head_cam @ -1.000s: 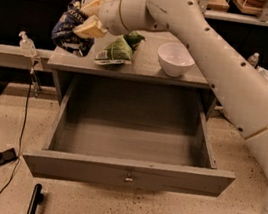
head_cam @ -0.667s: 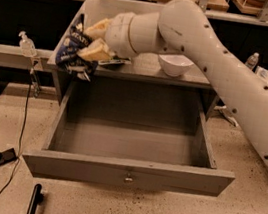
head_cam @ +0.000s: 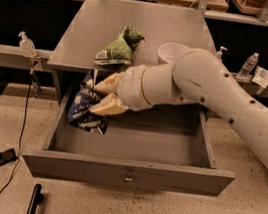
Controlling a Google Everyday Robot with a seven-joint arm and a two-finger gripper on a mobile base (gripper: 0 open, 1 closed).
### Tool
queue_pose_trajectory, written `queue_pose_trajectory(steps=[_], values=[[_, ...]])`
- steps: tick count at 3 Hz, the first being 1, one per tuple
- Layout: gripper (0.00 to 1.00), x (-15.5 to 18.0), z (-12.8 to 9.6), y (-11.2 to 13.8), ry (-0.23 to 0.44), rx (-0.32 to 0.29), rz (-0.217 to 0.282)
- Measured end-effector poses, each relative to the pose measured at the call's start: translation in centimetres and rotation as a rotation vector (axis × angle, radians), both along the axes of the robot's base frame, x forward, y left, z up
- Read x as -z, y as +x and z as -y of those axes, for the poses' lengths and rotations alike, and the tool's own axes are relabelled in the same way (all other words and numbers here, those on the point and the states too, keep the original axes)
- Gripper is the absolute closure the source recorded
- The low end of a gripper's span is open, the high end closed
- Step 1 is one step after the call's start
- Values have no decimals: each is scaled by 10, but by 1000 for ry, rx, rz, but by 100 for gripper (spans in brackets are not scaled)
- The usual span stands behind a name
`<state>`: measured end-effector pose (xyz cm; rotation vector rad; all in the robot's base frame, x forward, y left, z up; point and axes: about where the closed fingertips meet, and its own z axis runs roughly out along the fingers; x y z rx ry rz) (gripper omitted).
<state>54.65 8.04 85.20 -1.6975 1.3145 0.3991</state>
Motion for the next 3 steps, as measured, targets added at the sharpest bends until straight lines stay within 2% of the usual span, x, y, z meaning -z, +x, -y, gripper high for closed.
queue_pose_trajectory(steps=[1, 2, 3], values=[[100, 16, 5, -15, -29, -3, -28], [100, 19, 4, -13, -26, -7, -40], [100, 32, 0, -6, -14, -26, -88]])
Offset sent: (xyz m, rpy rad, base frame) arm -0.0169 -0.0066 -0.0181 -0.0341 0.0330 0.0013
